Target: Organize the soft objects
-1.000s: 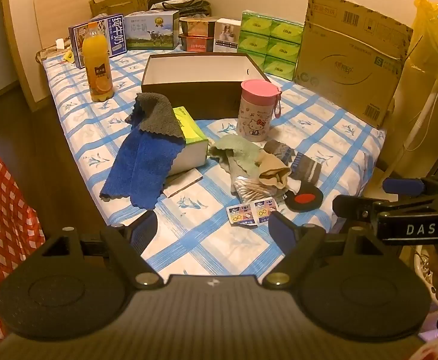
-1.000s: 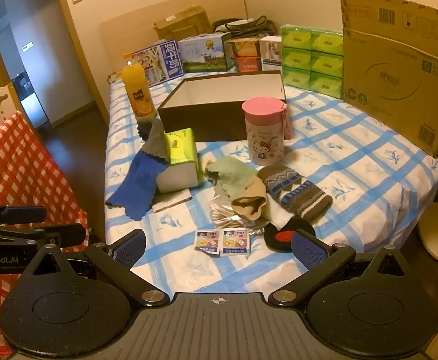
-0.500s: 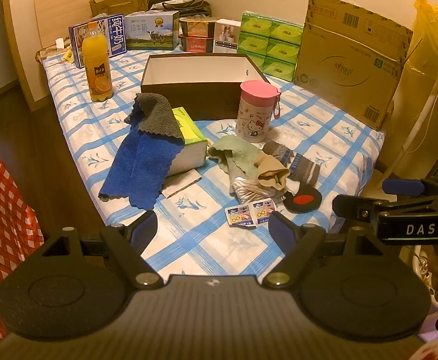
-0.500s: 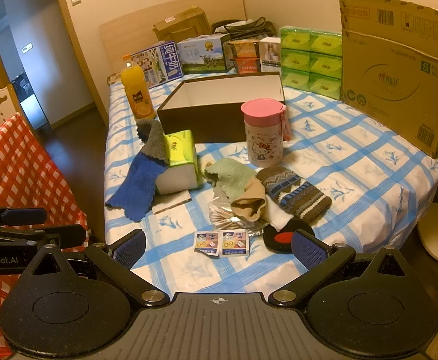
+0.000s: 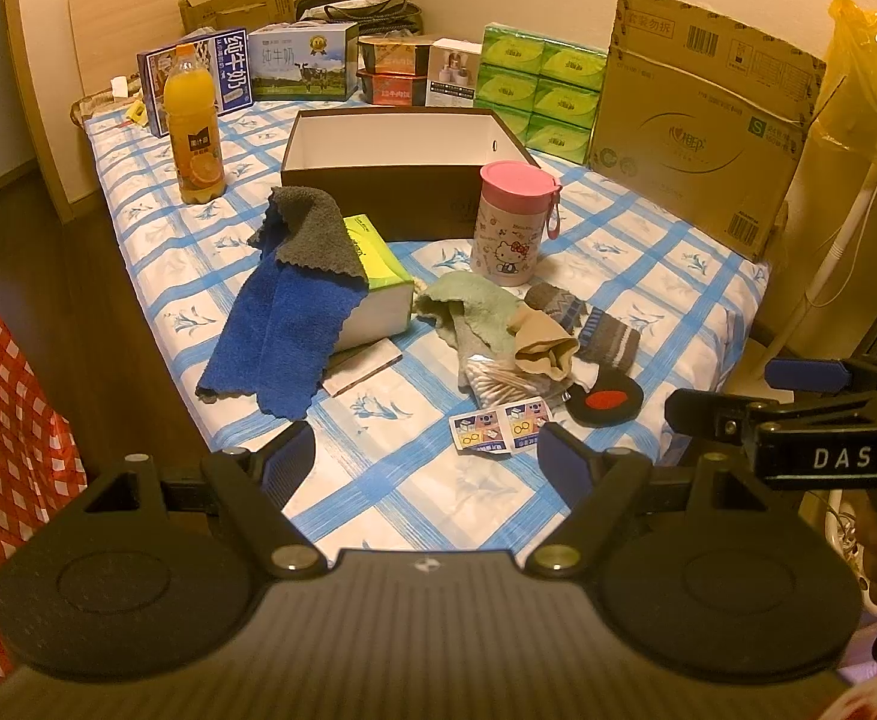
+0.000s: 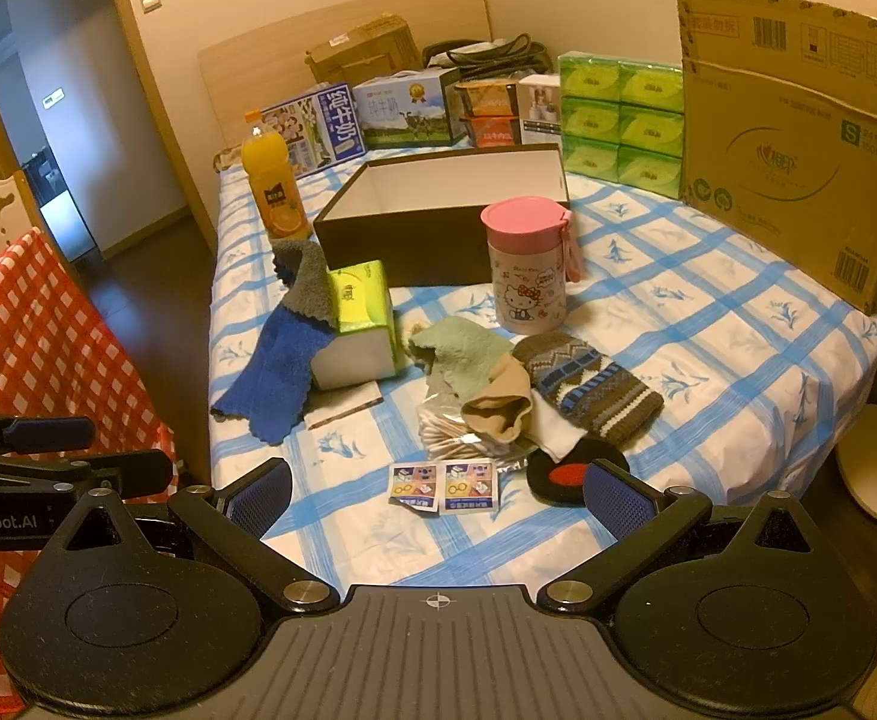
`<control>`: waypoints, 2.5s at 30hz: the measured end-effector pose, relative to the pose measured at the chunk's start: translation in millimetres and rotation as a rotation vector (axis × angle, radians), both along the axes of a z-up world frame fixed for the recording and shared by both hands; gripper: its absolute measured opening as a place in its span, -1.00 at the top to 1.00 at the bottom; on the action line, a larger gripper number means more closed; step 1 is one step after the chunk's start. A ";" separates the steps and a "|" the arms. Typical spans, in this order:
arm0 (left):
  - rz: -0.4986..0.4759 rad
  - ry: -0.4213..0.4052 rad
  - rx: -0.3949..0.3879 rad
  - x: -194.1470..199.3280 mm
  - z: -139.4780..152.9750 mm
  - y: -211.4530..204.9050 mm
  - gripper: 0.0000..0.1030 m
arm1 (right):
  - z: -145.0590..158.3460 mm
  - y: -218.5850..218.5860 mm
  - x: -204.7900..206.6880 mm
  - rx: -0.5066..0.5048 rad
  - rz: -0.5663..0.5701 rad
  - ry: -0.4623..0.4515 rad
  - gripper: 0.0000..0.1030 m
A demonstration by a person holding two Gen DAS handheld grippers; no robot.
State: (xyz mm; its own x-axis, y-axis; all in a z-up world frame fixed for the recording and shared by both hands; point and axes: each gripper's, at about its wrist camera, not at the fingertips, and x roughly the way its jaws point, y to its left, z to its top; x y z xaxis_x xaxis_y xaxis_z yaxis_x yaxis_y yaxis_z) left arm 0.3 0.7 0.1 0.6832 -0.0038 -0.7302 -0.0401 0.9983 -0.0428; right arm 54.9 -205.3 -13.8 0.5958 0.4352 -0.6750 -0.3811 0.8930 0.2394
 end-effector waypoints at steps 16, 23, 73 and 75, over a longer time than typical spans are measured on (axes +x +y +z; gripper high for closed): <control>-0.002 0.001 -0.002 2.2 3.9 -4.8 -0.55 | 0.1 -0.3 0.2 0.001 0.000 0.000 -1.00; 0.000 -0.001 -0.002 2.2 6.0 -6.1 -0.55 | 0.1 -0.3 0.3 0.001 -0.001 -0.001 -1.00; -0.001 0.005 -0.011 6.1 -7.6 0.9 -0.55 | -12.1 -10.9 -5.7 0.078 -0.009 -0.032 -0.99; -0.003 0.004 -0.014 5.1 -10.2 1.9 -0.55 | -15.8 -11.5 -5.1 0.082 -0.011 -0.030 -0.99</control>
State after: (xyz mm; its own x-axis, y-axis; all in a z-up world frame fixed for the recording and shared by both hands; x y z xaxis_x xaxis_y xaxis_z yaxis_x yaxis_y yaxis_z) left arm 5.4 2.6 -10.1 0.6803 -0.0164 -0.7328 -0.0372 0.9977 -0.0569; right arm 49.8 -216.9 -29.6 0.6201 0.4816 -0.6193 -0.3796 0.8750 0.3005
